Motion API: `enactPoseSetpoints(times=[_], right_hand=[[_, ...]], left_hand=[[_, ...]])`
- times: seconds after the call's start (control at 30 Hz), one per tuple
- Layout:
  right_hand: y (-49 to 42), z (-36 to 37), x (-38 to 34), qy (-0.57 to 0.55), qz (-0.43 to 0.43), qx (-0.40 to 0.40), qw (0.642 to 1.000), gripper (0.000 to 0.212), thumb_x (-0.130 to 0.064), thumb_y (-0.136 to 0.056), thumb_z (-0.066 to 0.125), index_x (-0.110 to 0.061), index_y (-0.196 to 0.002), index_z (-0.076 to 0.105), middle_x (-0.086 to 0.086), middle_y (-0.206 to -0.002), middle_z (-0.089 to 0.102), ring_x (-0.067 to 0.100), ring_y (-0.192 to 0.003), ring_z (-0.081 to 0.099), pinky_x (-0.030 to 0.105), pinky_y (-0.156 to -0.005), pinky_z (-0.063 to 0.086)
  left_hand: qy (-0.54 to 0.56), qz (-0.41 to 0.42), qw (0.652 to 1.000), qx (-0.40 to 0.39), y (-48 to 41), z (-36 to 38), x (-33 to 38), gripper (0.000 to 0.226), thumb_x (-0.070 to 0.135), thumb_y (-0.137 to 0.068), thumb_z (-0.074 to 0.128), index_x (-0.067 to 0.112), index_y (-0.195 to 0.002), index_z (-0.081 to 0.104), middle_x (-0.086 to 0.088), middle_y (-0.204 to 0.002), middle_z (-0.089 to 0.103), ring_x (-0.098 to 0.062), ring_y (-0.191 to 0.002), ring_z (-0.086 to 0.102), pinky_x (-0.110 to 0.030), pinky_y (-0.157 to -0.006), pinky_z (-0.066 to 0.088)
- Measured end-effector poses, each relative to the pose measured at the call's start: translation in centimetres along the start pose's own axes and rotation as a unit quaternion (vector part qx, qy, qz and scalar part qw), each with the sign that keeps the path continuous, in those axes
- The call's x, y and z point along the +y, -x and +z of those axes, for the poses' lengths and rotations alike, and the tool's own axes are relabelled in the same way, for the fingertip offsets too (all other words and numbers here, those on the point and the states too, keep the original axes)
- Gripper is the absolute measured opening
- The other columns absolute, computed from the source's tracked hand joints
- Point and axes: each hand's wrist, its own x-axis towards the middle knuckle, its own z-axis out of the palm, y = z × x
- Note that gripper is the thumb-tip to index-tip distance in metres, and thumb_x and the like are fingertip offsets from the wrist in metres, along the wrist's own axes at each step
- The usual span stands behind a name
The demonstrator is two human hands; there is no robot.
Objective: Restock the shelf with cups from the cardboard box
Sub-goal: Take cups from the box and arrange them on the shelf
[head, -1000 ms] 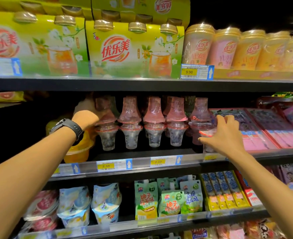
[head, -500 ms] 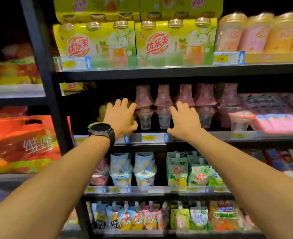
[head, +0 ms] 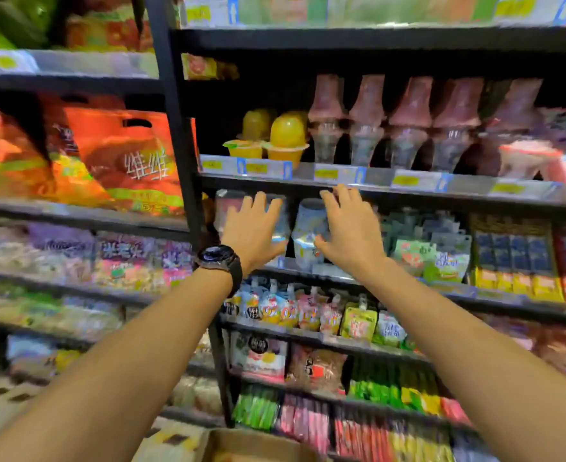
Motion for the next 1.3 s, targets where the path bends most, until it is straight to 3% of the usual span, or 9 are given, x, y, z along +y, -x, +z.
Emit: enactPoseSetpoints(times=[0.13, 0.27, 0.47, 0.57, 0.73, 0.97, 1.1, 1.2, 1.3], right_hand=[[6.4, 4.7, -1.1, -0.014, -0.008, -0.096, 0.995, 0.066, -0.04, -0.074, 0.072, -0.01, -0.128, 0.046, 0.016, -0.128, 0.044, 0.036, -0.112, 0.045, 0.044, -0.081, 0.044], [12.5, 9.4, -2.0, -0.036, -0.016, -0.216, 0.976, 0.08, -0.045, -0.076, 0.072, -0.011, -0.14, 0.035, 0.017, -0.142, 0.033, 0.036, -0.128, 0.035, 0.046, -0.096, 0.039], [20.9, 16.8, -4.6, -0.042, -0.01, -0.346, 0.937, 0.088, -0.055, -0.072, 0.073, -0.014, -0.14, 0.034, 0.015, -0.142, 0.032, 0.036, -0.13, 0.033, 0.047, -0.097, 0.038], [25.9, 22.2, -6.6, -0.055, -0.013, -0.392, 0.918, 0.096, -0.054, -0.069, 0.075, -0.017, -0.145, 0.029, 0.014, -0.142, 0.032, 0.034, -0.127, 0.036, 0.048, -0.098, 0.039], [36.9, 36.0, -10.0, -0.091, 0.007, -0.473, 0.876, 0.08, -0.052, -0.072, 0.069, -0.021, -0.137, 0.037, 0.012, -0.141, 0.033, 0.032, -0.131, 0.032, 0.047, -0.104, 0.033], [53.0, 55.6, -11.2, -0.049, 0.004, -0.527, 0.848, 0.072, -0.053, -0.077, 0.062, -0.023, -0.136, 0.033, 0.008, -0.136, 0.034, 0.031, -0.127, 0.036, 0.046, -0.102, 0.036], [58.6, 65.9, -11.2, -0.042, -0.031, -0.533, 0.844, 0.08, -0.056, -0.074, 0.065, -0.023, -0.137, 0.03, 0.007, -0.138, 0.03, 0.027, -0.128, 0.033, 0.043, -0.099, 0.036], [60.8, 72.7, -11.5, -0.052, -0.086, -0.514, 0.852, 0.07, -0.047, -0.079, 0.062, -0.021, -0.137, 0.032, 0.008, -0.134, 0.032, 0.027, -0.123, 0.035, 0.043, -0.096, 0.042], [62.6, 77.4, -12.1, -0.096, -0.137, -0.51, 0.844, 0.075, -0.048, -0.08, 0.065, -0.025, -0.143, 0.03, 0.007, -0.139, 0.03, 0.024, -0.12, 0.038, 0.039, -0.099, 0.042]], left_hand=[[0.008, -0.033, 0.997, -0.073, 5.9, 4.3, 1.1, 0.072, 0.058, -0.086, 0.058, 0.017, -0.141, 0.034, -0.013, -0.131, 0.042, -0.036, -0.118, 0.044, -0.05, -0.088, 0.044], [0.004, -0.057, 0.986, -0.158, 11.7, 9.0, 2.0, 0.076, 0.059, -0.087, 0.058, 0.016, -0.143, 0.031, -0.016, -0.139, 0.039, -0.038, -0.125, 0.041, -0.055, -0.094, 0.043], [0.031, -0.053, 0.967, -0.248, 19.5, 16.9, 2.7, 0.076, 0.058, -0.086, 0.06, 0.016, -0.142, 0.031, -0.015, -0.137, 0.037, -0.038, -0.12, 0.042, -0.053, -0.088, 0.046], [0.036, -0.042, 0.963, -0.265, 24.1, 23.1, 3.2, 0.086, 0.061, -0.077, 0.066, 0.015, -0.143, 0.036, -0.014, -0.134, 0.044, -0.037, -0.117, 0.048, -0.05, -0.083, 0.049], [0.052, -0.028, 0.936, -0.348, 33.4, 38.2, 4.1, 0.076, 0.057, -0.082, 0.06, 0.017, -0.141, 0.032, -0.013, -0.142, 0.035, -0.037, -0.128, 0.038, -0.05, -0.089, 0.044], [0.037, -0.004, 0.922, -0.386, 46.6, 60.9, 6.9, 0.076, 0.06, -0.083, 0.053, 0.018, -0.143, 0.032, -0.012, -0.137, 0.038, -0.035, -0.121, 0.042, -0.046, -0.087, 0.044], [0.036, -0.016, 0.91, -0.413, 50.3, 72.5, 9.0, 0.078, 0.059, -0.079, 0.06, 0.02, -0.137, 0.026, -0.013, -0.138, 0.034, -0.038, -0.125, 0.04, -0.056, -0.089, 0.047], [0.044, -0.022, 0.909, -0.414, 51.6, 78.6, 9.5, 0.079, 0.058, -0.079, 0.064, 0.022, -0.14, 0.029, -0.011, -0.137, 0.037, -0.036, -0.124, 0.042, -0.053, -0.086, 0.05], [0.082, 0.011, 0.886, -0.456, 52.8, 82.3, 8.5, 0.098, 0.072, -0.072, 0.064, 0.025, -0.148, 0.024, -0.007, -0.14, 0.039, -0.032, -0.126, 0.043, -0.05, -0.089, 0.046]])
